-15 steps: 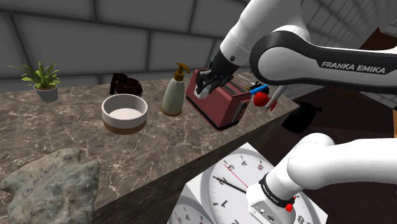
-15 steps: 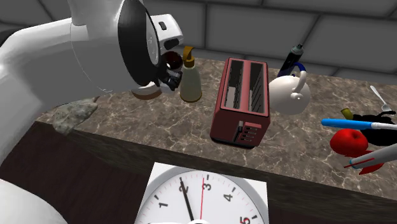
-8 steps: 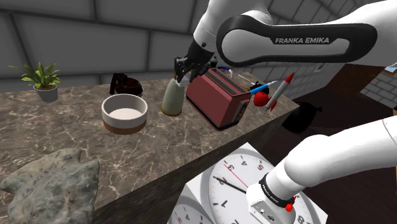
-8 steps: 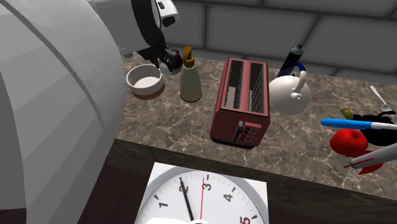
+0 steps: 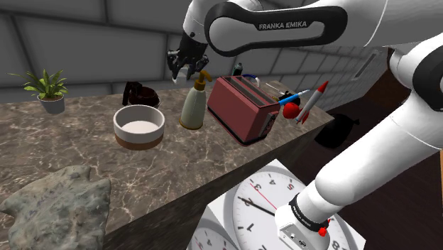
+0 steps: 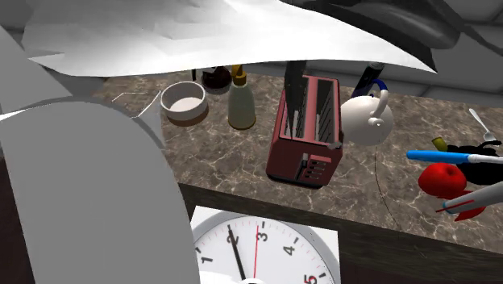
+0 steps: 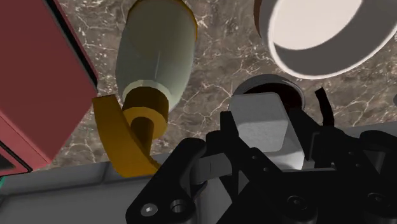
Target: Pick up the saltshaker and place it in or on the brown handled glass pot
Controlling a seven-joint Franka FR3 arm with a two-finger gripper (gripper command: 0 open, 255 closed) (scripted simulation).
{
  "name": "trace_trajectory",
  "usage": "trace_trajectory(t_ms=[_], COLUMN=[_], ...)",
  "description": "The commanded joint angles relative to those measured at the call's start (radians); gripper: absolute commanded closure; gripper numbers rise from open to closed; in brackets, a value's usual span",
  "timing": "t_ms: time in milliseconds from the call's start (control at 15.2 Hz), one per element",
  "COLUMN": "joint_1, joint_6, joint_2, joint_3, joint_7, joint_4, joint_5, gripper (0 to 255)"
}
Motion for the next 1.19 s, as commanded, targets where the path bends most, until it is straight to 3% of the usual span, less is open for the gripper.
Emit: trace_trajectory(t_ms=[0,396,792,1122], joint_1=[0.002,0.094,0.272,0.251], joint_6=[-0.023,-0.141,-0.326,-0.254], joint_2=[0.108,0.407,0.740,0.728], joint_3=[0.019,0.008,-0.052,-0.055], joint_7=[0.046,0.116,0.083,0.106], joint_4=[0.105,0.453,0.958,0.869], joint_5=[-0.076,-0.257,-0.373,-0.375], gripper=[255,255,255,255])
